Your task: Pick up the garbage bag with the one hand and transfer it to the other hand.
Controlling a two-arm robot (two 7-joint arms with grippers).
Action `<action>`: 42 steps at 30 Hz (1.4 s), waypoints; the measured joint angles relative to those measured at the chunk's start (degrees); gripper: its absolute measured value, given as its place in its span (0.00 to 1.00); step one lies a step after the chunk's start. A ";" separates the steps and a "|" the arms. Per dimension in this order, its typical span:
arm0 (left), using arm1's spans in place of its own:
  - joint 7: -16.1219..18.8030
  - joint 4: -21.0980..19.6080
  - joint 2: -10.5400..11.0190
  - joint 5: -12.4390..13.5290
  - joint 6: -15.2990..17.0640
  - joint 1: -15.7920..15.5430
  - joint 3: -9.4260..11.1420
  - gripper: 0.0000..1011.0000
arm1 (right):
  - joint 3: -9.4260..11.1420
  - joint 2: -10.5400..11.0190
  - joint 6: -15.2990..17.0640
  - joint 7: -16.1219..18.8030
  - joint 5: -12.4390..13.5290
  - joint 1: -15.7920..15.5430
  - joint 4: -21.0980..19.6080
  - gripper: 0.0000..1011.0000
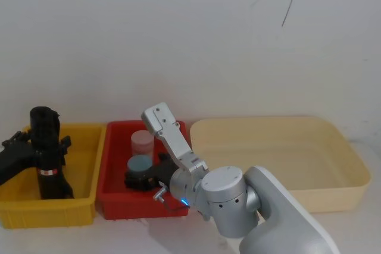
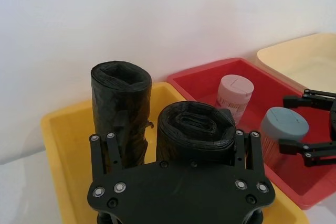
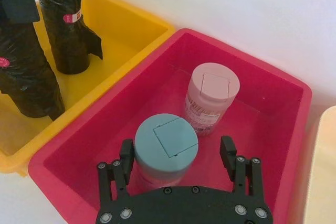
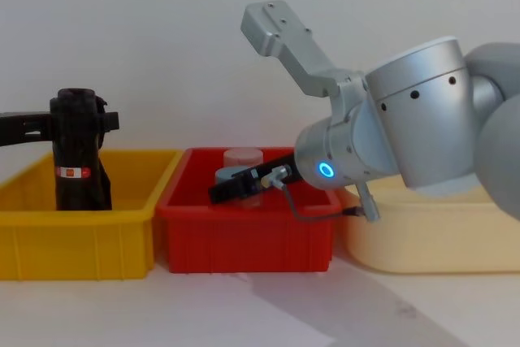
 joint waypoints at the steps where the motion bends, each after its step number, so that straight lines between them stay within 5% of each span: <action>1: 0.00 0.00 0.00 -0.01 0.00 0.00 0.00 0.99 | 0.03 -0.01 0.03 0.04 0.00 0.00 0.02 0.99; 7: 0.00 0.00 0.00 0.00 0.00 0.00 0.00 0.99 | 0.29 -0.11 0.20 0.36 0.06 0.04 0.23 0.92; 17: 0.00 0.00 0.00 0.00 0.00 0.00 0.00 0.95 | 0.49 -0.18 0.34 0.56 0.12 0.09 0.37 0.67; 32: 0.00 0.00 0.00 0.00 0.00 0.00 0.00 0.54 | 0.61 -0.24 0.40 0.70 0.18 0.10 0.46 0.67; 42: 0.00 0.00 0.00 0.00 0.00 0.00 0.00 0.47 | 0.61 -0.24 0.42 0.75 0.19 0.09 0.48 0.67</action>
